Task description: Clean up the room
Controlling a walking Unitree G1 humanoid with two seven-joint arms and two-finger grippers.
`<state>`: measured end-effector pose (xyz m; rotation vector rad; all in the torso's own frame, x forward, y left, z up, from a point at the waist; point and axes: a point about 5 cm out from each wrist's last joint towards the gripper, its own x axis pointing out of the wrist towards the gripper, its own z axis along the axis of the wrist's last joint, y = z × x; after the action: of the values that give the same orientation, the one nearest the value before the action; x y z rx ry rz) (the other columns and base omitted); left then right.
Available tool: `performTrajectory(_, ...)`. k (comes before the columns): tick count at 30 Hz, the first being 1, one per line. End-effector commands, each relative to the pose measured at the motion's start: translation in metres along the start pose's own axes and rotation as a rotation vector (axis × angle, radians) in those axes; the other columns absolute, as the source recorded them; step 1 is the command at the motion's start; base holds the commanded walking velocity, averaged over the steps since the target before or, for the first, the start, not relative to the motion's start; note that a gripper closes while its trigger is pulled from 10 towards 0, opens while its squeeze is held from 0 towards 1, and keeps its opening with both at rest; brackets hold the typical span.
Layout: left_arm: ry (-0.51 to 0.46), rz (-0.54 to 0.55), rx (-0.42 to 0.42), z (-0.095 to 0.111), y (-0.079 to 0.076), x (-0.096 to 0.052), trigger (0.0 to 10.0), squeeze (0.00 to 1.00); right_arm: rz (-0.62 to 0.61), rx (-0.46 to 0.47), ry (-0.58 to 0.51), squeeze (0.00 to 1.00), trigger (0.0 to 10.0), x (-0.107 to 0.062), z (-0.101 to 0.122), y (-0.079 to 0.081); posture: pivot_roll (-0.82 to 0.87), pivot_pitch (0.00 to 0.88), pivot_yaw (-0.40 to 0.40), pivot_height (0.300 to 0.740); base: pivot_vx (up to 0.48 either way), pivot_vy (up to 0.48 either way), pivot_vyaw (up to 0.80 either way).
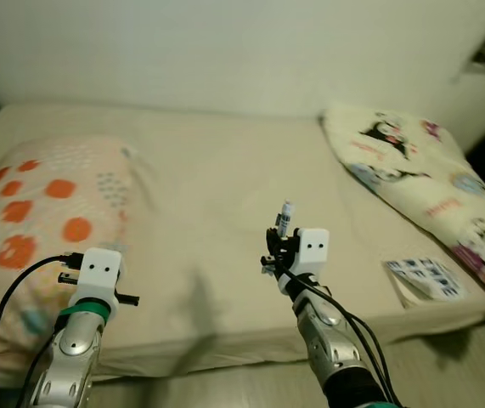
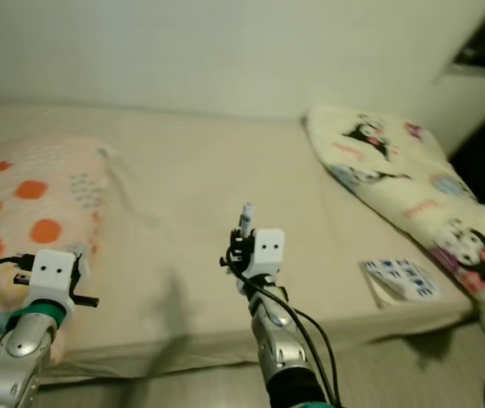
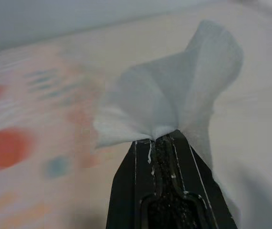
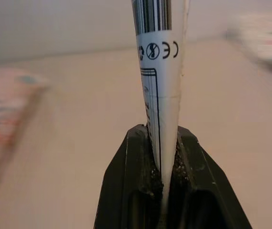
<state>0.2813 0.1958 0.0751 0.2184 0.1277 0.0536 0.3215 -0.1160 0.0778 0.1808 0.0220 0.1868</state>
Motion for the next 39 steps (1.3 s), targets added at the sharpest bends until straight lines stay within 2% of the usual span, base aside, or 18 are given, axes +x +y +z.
performTrajectory(1,0.020,-0.021,-0.015,-0.003,-0.004,0.000,10.0,0.00,-0.022,0.005,0.015,0.00,10.0,-0.002,-0.004,-0.004,0.14,0.000,-0.068,0.740,0.000,0.000,-0.80)
performTrajectory(5,0.043,-0.039,-0.063,-0.006,-0.006,0.000,10.0,0.00,-0.027,0.003,0.026,0.00,10.0,-0.003,-0.007,-0.004,0.14,0.000,-0.067,0.740,0.000,0.000,-0.80)
performTrajectory(9,0.067,-0.052,-0.065,-0.010,-0.009,0.000,10.0,0.00,-0.023,-0.006,0.073,0.00,10.0,-0.006,-0.016,-0.004,0.14,0.000,-0.067,0.740,0.000,0.000,-0.80)
performTrajectory(10,0.152,-0.130,-0.038,-0.030,-0.024,-0.004,10.0,0.00,-0.029,-0.066,0.271,0.00,10.0,-0.024,-0.055,-0.015,0.14,0.000,-0.077,0.740,0.000,0.000,-0.80)
performTrajectory(11,0.152,-0.130,-0.038,-0.030,-0.024,-0.004,10.0,0.00,-0.029,-0.066,0.271,0.00,10.0,-0.024,-0.055,-0.015,0.14,0.000,-0.077,0.740,0.000,0.000,-0.80)
performTrajectory(13,0.244,-0.200,0.001,-0.052,-0.038,-0.010,10.0,0.00,-0.042,-0.123,0.436,0.00,10.0,-0.047,-0.086,-0.026,0.14,0.000,-0.077,0.740,0.000,0.000,-0.80)
performTrajectory(14,0.244,-0.200,0.001,-0.052,-0.038,-0.010,10.0,0.00,-0.042,-0.123,0.436,0.00,10.0,-0.047,-0.086,-0.026,0.14,0.000,-0.077,0.740,0.000,0.000,-0.80)
performTrajectory(17,0.401,-0.290,0.089,-0.092,-0.054,-0.034,10.0,0.00,-0.006,-0.127,0.583,0.00,10.0,-0.078,-0.113,-0.032,0.14,0.000,-0.073,0.740,0.000,0.000,-0.80)
performTrajectory(18,0.401,-0.290,0.089,-0.092,-0.054,-0.034,10.0,0.00,-0.006,-0.127,0.583,0.00,10.0,-0.078,-0.113,-0.032,0.14,0.000,-0.073,0.740,0.000,0.000,-0.80)
performTrajectory(20,0.480,-0.338,0.110,-0.113,-0.061,-0.052,10.0,0.00,0.003,-0.130,0.657,0.00,10.0,-0.095,-0.126,-0.035,0.13,0.000,-0.071,0.740,0.000,0.000,-0.80)
performTrajectory(22,0.535,-0.358,0.109,-0.126,-0.061,-0.063,10.0,0.00,-0.007,-0.141,0.709,0.00,10.0,-0.108,-0.134,-0.040,0.13,0.000,-0.068,0.740,0.000,0.000,-0.80)
performTrajectory(23,0.535,-0.358,0.109,-0.126,-0.061,-0.063,10.0,0.00,-0.007,-0.141,0.709,0.00,10.0,-0.108,-0.134,-0.040,0.13,0.000,-0.068,0.740,0.000,0.000,-0.80)
performTrajectory(24,0.582,-0.327,0.100,-0.134,-0.053,-0.065,10.0,0.00,-0.039,-0.120,0.745,0.00,10.0,-0.117,-0.138,-0.046,0.13,0.000,-0.066,0.740,0.000,0.000,-0.80)
performTrajectory(25,0.582,-0.327,0.100,-0.134,-0.053,-0.065,10.0,0.00,-0.039,-0.120,0.745,0.00,10.0,-0.117,-0.138,-0.046,0.13,0.000,-0.066,0.740,0.000,0.000,-0.80)
performTrajectory(27,0.653,-0.322,0.080,-0.144,-0.046,-0.069,10.0,0.00,-0.046,-0.148,0.806,0.00,10.0,-0.127,-0.144,-0.050,0.12,0.000,-0.063,0.740,0.000,0.000,-0.80)
performTrajectory(31,0.674,-0.325,0.080,-0.146,-0.044,-0.069,10.0,0.00,-0.045,-0.166,0.825,0.00,10.0,-0.130,-0.146,-0.052,0.12,0.000,-0.058,0.740,0.000,0.000,-0.80)
performTrajectory(39,0.605,-0.318,0.025,-0.137,-0.051,-0.057,10.0,0.00,-0.045,-0.130,0.745,0.00,10.0,-0.115,-0.139,-0.045,0.09,0.000,-0.038,0.740,0.000,0.000,-0.80)
